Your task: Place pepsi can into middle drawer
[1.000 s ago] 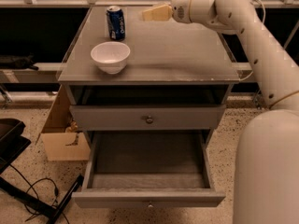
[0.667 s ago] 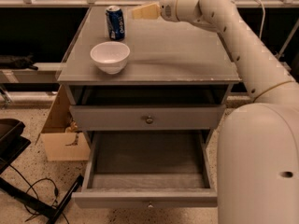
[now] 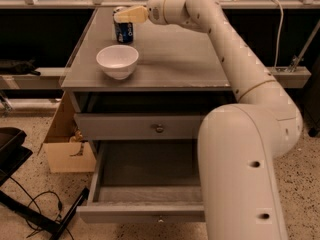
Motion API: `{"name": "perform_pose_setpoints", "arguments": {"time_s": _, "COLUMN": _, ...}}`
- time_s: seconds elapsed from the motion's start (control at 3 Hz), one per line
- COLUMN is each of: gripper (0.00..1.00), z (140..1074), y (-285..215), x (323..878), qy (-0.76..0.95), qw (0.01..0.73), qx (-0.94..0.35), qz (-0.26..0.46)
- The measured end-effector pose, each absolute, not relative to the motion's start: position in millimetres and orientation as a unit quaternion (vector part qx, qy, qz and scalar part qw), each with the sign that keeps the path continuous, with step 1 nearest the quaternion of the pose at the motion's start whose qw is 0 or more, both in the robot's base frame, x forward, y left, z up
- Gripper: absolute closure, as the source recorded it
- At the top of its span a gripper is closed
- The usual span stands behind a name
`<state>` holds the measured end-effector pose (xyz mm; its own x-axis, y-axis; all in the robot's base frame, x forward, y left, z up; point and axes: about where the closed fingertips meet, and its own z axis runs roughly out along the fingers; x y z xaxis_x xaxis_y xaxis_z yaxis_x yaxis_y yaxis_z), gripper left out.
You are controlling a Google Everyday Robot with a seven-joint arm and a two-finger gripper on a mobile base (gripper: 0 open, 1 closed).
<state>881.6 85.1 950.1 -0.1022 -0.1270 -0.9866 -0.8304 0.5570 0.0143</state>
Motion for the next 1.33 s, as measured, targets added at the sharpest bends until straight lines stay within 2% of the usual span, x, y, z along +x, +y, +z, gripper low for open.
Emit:
{"name": "perform_pose_setpoints", "arguments": {"time_s": 0.33, "gripper": 0.00, "z": 938, "y": 113, "x": 887, "qy": 0.675, "qw": 0.556, "qx": -0.368, "qz": 0.316}}
{"name": "perform_pose_setpoints", "arguments": {"time_s": 1.0, "gripper": 0.00, "z": 915, "y": 124, "x": 917, "qy": 0.685, "qw": 0.557, "qx": -0.384, "qz": 0.272}}
{"name": "perform_pose_setpoints", "arguments": {"time_s": 1.33, "gripper": 0.19, "z": 912, "y": 130, "x": 923, "qy": 0.680, "qw": 0.560, "qx": -0.391, "qz": 0.267}}
